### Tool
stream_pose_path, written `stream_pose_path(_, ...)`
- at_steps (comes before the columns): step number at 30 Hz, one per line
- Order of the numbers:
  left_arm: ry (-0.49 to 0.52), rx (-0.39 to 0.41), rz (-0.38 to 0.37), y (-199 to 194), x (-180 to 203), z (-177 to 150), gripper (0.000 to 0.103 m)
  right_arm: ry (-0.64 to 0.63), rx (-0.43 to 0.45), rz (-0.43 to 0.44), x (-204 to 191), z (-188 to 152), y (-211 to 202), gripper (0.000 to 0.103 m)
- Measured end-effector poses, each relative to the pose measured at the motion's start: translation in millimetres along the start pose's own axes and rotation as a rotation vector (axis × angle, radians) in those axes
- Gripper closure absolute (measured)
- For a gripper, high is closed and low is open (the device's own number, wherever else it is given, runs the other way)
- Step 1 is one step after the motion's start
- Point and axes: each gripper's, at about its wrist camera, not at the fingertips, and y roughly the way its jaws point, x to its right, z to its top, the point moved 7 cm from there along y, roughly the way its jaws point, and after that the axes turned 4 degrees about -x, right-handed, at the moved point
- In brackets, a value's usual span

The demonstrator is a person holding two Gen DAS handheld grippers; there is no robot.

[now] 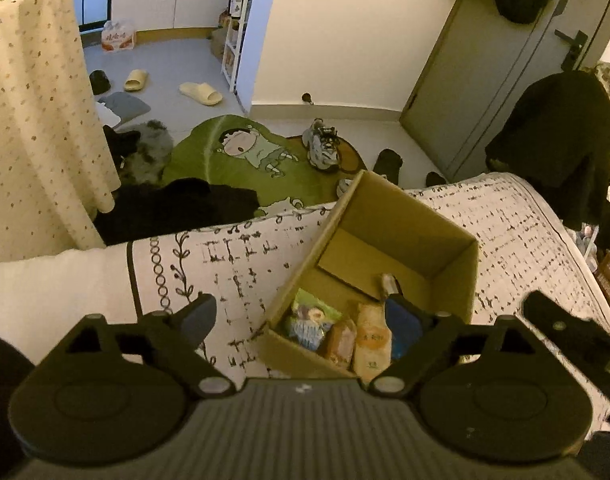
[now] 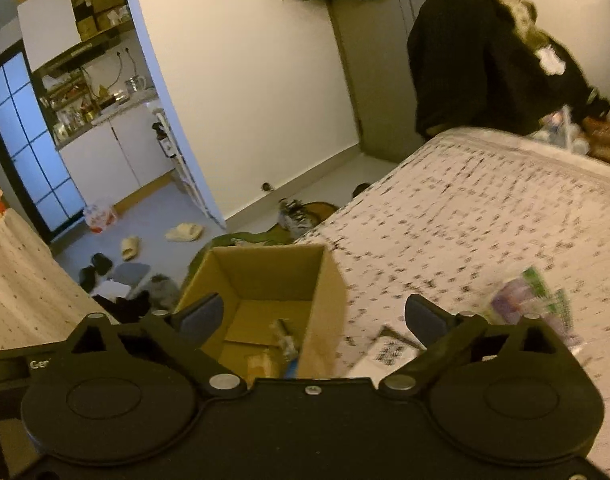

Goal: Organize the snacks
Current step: 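Move both tools back over the remaining snacks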

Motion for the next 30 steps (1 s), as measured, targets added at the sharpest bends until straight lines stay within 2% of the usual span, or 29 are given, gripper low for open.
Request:
stream_pose_path(4,0.003,-0.018,-0.035,-6,6,-7,0.012,0.019,0.007,-0.024,14,8,-22,0.000)
stream_pose_path(9,0.026,0.003,-0.076,-20,17,-10,0.000,0.003,0.055,-0.062,30,19,-47,0.000)
stream_pose_path(16,0.029,0.014,-0.167,-31,34,-12,0.000,-0.064,0.031,-0.189,66,-1,-53,0.000)
stream_pose_path(19,-0.007,0.037,-0.223,-36,41,-15,0.000,-0.066,0.004,-0.210,78,-8,-55,0.000)
stream_pose_path(23,-0.033,0.039,-0.283,-37,56,-21,0.000,-0.071,0.016,-0.227,90,-3,-63,0.000)
stream_pose_path(26,-0.004,0.032,-0.288,-38,67,-23,0.000,-0.067,0.020,-0.215,101,-4,-68,0.000)
stream_pose_path(30,0.059,0.010,-0.251,-35,79,-30,0.000,-0.016,-0.011,-0.211,117,-10,-66,0.000)
